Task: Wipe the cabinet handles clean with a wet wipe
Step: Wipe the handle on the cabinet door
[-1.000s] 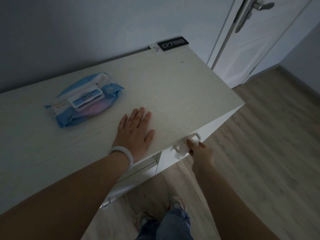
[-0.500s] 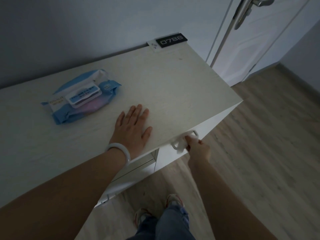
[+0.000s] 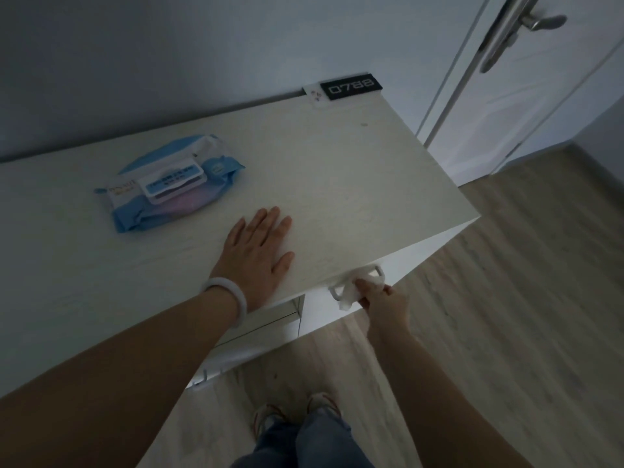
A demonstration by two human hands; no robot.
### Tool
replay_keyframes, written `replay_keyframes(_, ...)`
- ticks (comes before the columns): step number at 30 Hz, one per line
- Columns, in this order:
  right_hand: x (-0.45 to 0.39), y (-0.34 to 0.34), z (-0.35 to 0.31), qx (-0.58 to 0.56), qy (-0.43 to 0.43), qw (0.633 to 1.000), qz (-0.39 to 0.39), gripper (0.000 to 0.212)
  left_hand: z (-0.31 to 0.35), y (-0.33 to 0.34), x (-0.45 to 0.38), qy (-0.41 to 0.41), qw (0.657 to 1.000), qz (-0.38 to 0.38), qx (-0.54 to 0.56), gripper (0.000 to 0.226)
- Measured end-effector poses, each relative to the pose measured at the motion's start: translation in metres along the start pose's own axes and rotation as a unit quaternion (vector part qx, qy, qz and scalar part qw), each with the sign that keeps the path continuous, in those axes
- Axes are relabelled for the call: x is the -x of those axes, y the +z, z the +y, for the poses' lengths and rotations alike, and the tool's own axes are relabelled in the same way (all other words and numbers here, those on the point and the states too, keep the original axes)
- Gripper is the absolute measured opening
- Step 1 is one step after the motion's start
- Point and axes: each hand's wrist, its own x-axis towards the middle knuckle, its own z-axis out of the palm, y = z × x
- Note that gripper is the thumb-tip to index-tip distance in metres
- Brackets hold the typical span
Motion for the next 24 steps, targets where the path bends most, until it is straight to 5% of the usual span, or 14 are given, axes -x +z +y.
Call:
replay_keyframes(4, -0.030, -0.014, -0.027, 0.010, -0.016, 0.999, 0.031, 0.032, 0.002, -0.001, -0.001, -0.004, 1.000, -0.007, -0.004, 0.065)
replay_keyframes(7, -0.022, -0.012, -0.023, 0.084, -0.046, 0.994, 0.045, 0.020, 0.002, 0.000, -0.001, -0.004, 1.000, -0.010, -0.006, 0.064)
replay_keyframes(12, -0.006, -0.016, -0.012, 0.065, -0.004, 0.997, -0.031, 0.012, 0.001, -0.003, 0.000, -0.001, 1.000, -0.010, -0.006, 0.066)
replay_keyframes(19, -0.029, -0.023, -0.028, 0.109, -0.008, 0.994, -0.022, 0.020, 0.003, -0.003, 0.000, -0.006, 1.000, -0.014, -0.013, 0.067)
replay_keyframes(24, -0.004, -0.022, -0.011, -0.015, 0.027, 0.998, -0.047, 0.027, 0.003, -0.003, 0.000, -0.011, 1.000, -0.019, -0.019, 0.068)
